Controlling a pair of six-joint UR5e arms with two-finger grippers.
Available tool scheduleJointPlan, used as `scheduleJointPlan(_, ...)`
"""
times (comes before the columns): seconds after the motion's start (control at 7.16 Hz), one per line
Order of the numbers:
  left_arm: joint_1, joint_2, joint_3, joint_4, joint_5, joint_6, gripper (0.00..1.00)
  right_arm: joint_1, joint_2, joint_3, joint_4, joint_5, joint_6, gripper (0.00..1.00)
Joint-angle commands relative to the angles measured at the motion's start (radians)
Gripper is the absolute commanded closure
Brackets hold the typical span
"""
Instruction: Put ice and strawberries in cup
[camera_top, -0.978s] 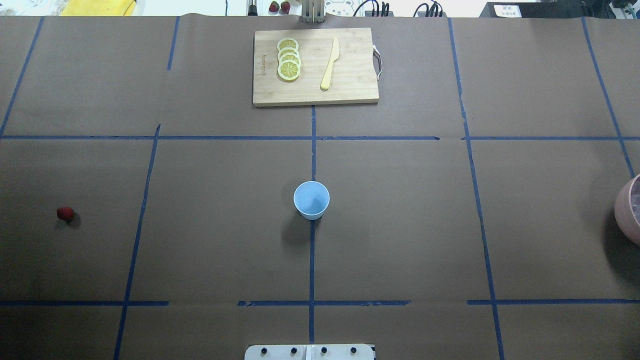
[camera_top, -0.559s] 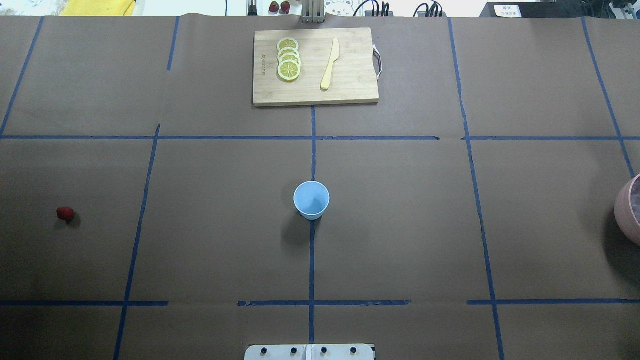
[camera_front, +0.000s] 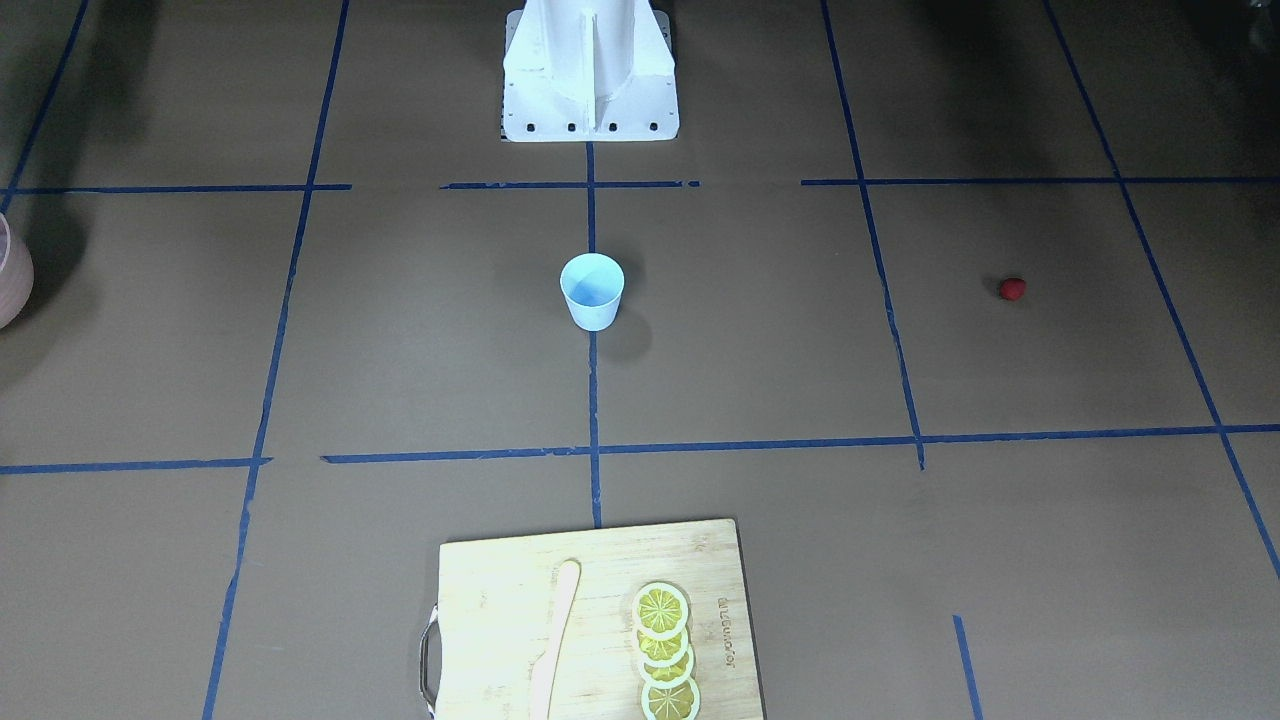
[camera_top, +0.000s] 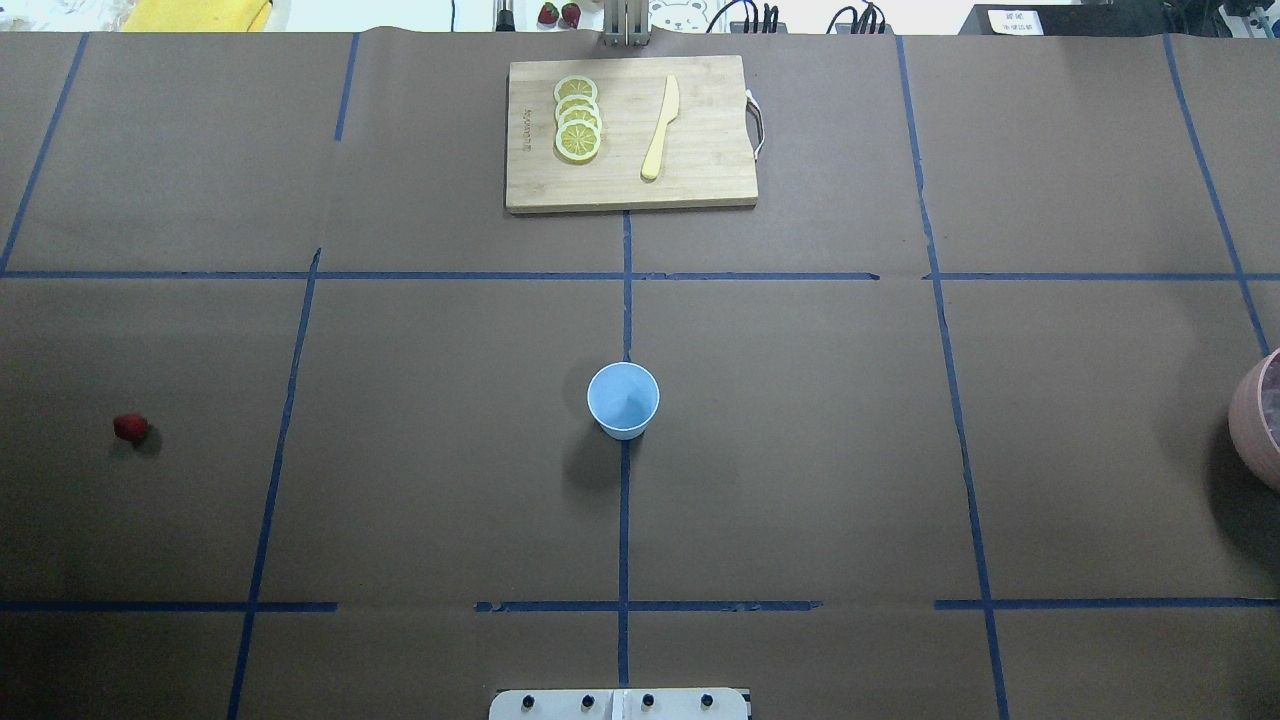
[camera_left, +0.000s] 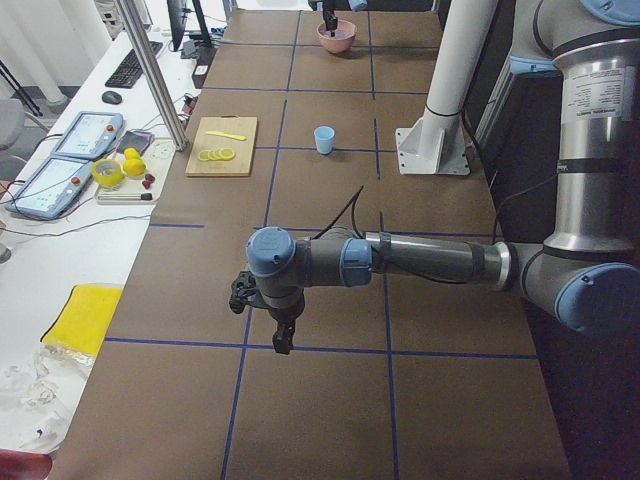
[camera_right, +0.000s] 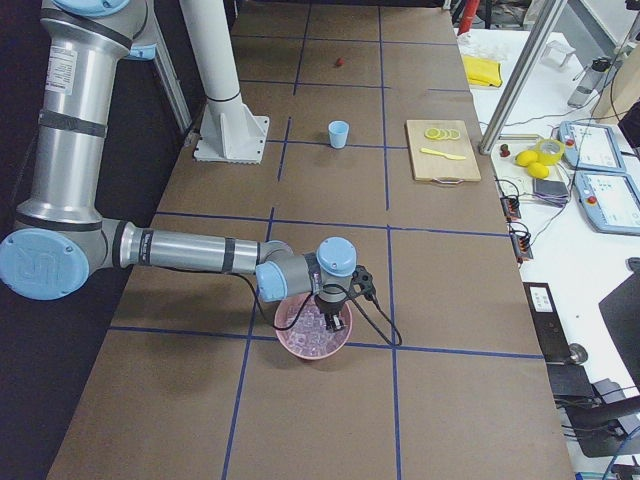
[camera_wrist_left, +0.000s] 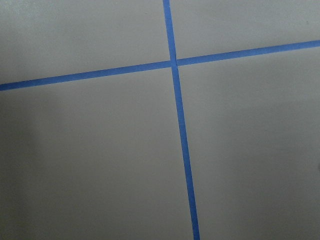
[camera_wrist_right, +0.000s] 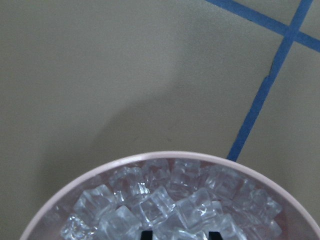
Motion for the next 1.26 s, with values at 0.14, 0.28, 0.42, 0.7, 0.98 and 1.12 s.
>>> scheduleJointPlan(0.14, 0.0, 0.0, 0.0, 0.0, -0.001, 0.0, 0.0, 0.01, 0.005, 0.003, -0.001, 0.002, -0.004, 0.92)
scheduleJointPlan(0.28, 0.0, 0.0, 0.0, 0.0, 0.001, 0.0, 0.0, 0.028, 0.012, 0.031, -0.007, 0.005, 0.005, 0.92)
scheduleJointPlan(0.42, 0.0, 0.0, 0.0, 0.0, -0.001, 0.0, 0.0, 0.053, 0.013, 0.063, -0.016, 0.005, 0.011, 0.94)
scheduleJointPlan(0.7, 0.0, 0.002, -0.002, 0.002, -0.001, 0.0, 0.0, 0.079, 0.074, 0.1, -0.032, 0.006, 0.162, 0.97)
scheduleJointPlan(0.98, 0.0, 0.002, -0.002, 0.006, -0.001, 0.0, 0.0, 0.065, 0.102, 0.17, -0.03, 0.011, 0.363, 1.0)
scheduleJointPlan(1.12, 0.0, 0.002, -0.002, 0.003, -0.001, 0.0, 0.0, 0.001, 0.136, 0.21, -0.03, 0.009, 0.476, 1.0)
